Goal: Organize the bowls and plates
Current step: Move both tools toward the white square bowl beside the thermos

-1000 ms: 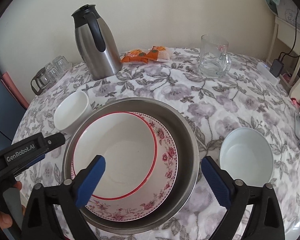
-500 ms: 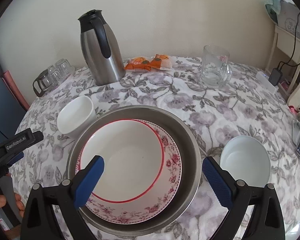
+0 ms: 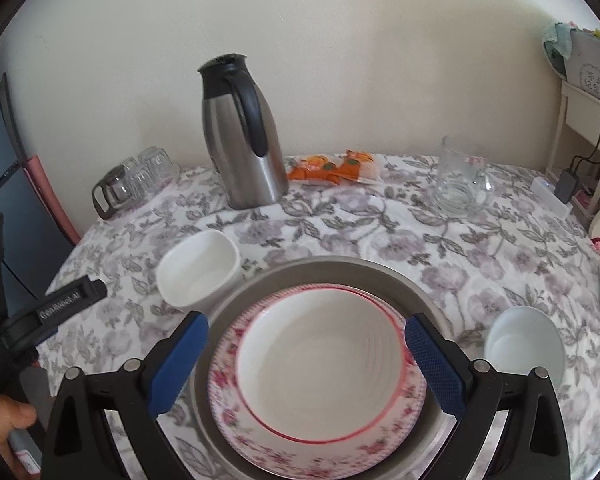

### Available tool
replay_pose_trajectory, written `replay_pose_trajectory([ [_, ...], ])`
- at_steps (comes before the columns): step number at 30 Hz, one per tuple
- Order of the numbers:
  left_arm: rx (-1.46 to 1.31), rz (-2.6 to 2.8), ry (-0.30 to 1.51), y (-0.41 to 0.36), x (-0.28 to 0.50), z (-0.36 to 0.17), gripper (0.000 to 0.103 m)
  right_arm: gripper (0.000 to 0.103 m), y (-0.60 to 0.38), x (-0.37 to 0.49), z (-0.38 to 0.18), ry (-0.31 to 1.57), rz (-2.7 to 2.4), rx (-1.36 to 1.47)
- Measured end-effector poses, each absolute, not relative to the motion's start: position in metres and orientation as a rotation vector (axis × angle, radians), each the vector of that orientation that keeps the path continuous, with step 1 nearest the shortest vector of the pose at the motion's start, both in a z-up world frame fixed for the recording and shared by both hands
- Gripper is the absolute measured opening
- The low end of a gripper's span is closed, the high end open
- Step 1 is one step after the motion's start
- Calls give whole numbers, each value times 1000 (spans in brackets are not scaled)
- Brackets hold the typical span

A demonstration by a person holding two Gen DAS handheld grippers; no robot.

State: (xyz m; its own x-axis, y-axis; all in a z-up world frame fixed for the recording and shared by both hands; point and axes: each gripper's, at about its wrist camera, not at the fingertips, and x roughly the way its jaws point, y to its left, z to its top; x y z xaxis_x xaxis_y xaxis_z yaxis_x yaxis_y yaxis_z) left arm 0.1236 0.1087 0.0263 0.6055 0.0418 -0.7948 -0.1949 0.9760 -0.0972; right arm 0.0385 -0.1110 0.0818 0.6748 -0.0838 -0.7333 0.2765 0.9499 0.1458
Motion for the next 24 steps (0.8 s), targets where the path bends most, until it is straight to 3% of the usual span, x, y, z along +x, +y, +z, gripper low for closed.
replay_pose_trajectory([
  [24, -301, 147, 825, 165, 149, 15, 99, 101, -43, 90, 46, 814, -165, 310],
])
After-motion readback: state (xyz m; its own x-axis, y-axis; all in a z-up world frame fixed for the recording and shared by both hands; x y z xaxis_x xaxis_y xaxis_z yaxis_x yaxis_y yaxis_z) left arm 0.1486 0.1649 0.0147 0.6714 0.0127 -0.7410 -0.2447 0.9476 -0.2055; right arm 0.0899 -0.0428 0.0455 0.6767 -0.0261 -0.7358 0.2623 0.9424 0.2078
